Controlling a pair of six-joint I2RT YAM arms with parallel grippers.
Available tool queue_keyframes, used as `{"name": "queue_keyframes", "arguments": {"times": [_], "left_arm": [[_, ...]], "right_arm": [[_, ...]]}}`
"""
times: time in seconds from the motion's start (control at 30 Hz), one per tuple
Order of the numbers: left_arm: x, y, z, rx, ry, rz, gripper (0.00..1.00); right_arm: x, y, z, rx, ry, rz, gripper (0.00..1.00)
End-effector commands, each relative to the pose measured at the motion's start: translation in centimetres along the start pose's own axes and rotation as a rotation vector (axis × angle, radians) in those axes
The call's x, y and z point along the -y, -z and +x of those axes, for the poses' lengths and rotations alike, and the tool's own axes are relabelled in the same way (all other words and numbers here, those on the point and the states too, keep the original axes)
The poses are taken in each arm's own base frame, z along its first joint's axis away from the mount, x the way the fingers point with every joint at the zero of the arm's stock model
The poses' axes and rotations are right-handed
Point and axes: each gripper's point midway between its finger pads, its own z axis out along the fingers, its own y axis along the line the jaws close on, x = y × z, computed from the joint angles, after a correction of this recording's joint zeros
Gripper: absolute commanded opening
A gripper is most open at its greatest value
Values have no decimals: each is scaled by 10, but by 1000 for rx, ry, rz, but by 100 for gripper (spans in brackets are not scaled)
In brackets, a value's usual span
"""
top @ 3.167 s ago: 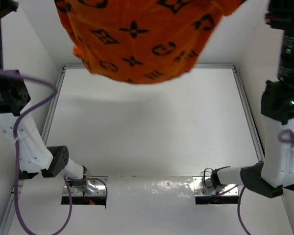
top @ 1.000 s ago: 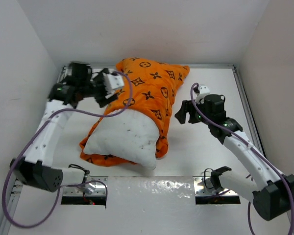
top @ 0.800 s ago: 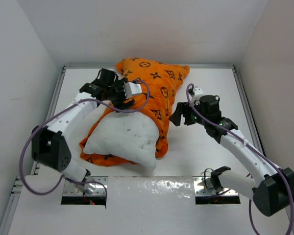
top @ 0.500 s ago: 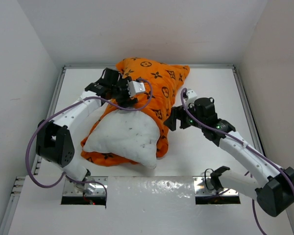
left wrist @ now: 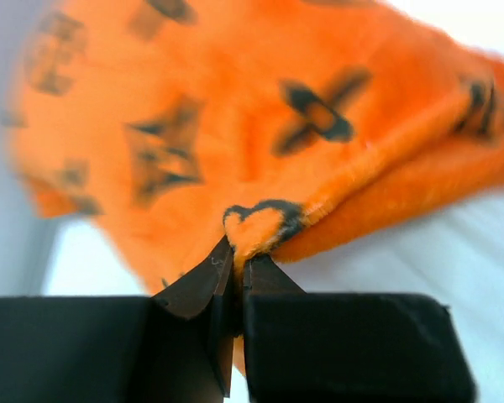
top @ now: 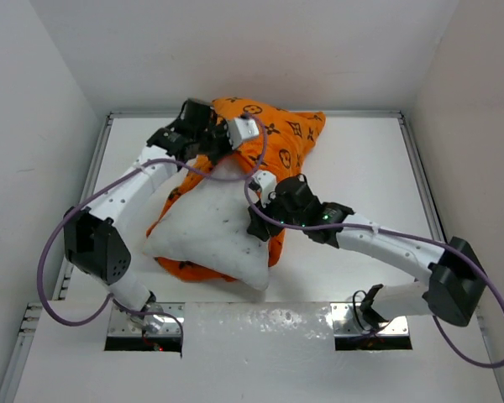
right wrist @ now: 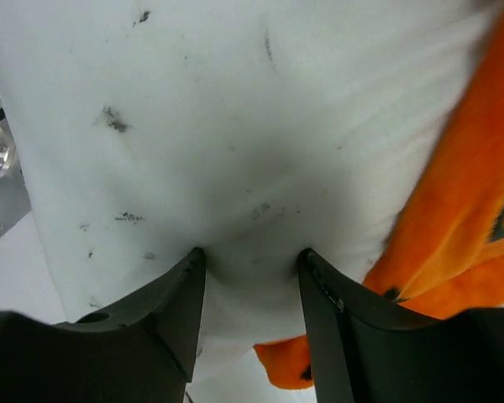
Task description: Put the pillow into the pillowcase
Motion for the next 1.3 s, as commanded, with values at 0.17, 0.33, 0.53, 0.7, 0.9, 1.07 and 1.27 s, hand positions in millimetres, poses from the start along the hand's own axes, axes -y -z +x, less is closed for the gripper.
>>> {"name": "queue_keyframes", "arguments": {"times": [0.17, 0.33, 0.53, 0.7, 0.9, 1.07, 1.27], "left_arm": [[-16, 51, -58, 120, 143, -70, 0], [6, 69, -78, 171, 140, 58, 0], [42, 87, -119, 319, 63, 313, 0], [46, 80, -149, 427, 78, 348, 0], [-6, 20, -97, 309, 394, 25, 0], [-22, 0, -69, 270, 462, -60, 0], [-18, -21, -65, 292, 534, -54, 0]], "right_arm": [[35, -62, -22, 124, -76, 128, 0], [158, 13, -134, 656, -333, 580, 0], [214, 58, -243, 961, -414, 791, 0], [235, 45, -268, 990, -484, 868, 0], [255, -22, -191, 691, -423, 695, 37], [208, 61, -221, 643, -245, 504, 99], [194, 95, -137, 371, -401, 571, 99]]}}
